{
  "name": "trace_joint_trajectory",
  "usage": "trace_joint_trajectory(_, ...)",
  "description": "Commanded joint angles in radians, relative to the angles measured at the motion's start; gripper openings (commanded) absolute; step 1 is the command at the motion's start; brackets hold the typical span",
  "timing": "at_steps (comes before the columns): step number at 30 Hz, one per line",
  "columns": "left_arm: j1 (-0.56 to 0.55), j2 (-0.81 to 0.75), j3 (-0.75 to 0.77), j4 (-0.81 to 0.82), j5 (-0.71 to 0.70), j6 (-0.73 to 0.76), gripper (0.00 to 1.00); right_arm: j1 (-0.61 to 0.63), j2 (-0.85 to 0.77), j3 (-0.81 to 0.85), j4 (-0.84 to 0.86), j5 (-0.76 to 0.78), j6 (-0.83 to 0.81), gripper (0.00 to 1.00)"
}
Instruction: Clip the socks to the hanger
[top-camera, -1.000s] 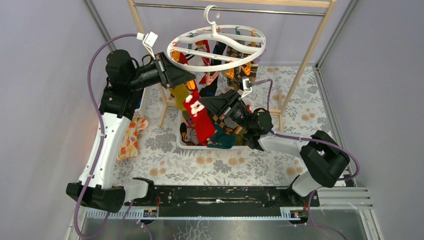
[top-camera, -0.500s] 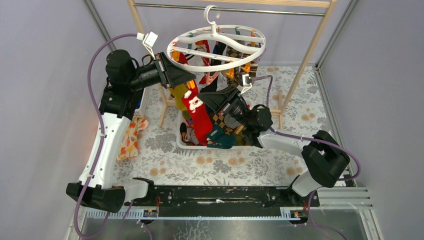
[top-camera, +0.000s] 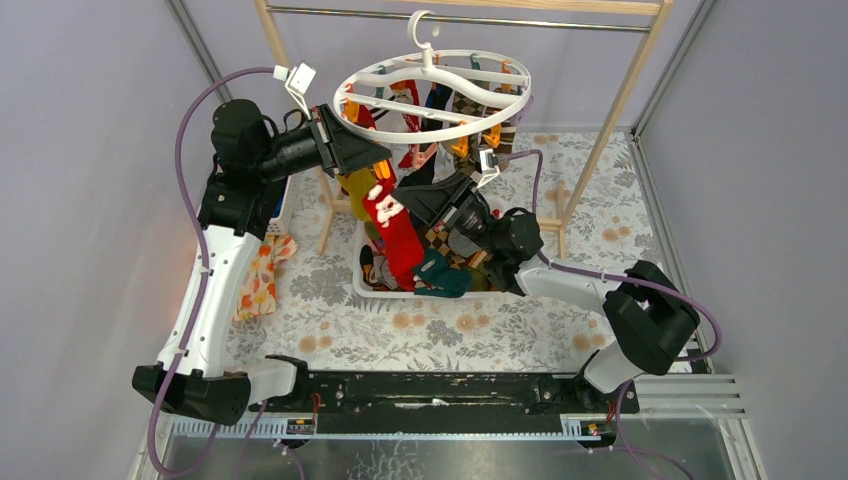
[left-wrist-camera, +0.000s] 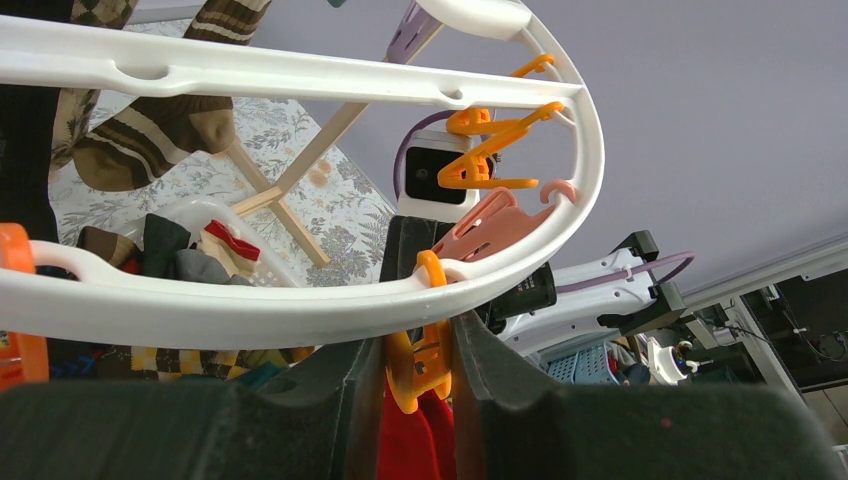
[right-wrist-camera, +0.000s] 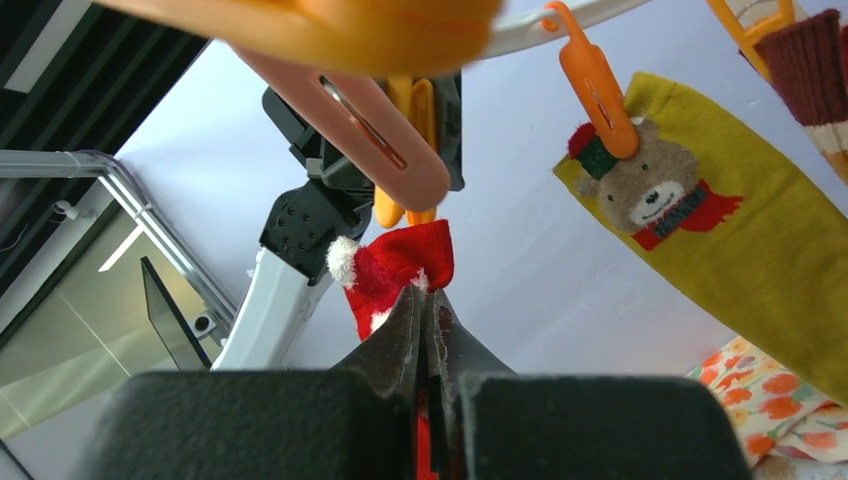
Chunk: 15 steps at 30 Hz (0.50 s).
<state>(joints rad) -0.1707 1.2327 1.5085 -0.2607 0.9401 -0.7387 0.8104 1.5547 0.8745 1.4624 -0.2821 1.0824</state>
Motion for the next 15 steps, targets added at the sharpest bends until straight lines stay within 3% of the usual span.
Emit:
trace_joint_trajectory(1, -0.004, -0.026, 0.014, 0.048, 0.031, 0.012, 0.0, -0.005, -0.035, 0.003, 0.025, -0.011, -0.029, 0.0)
trace_joint_trajectory(15, -0.004, -0.028, 0.014, 0.046, 0.034, 0.015, 0.0, -0.006, -0.047, 0.024, 0.004, -0.001, -0.045, 0.0)
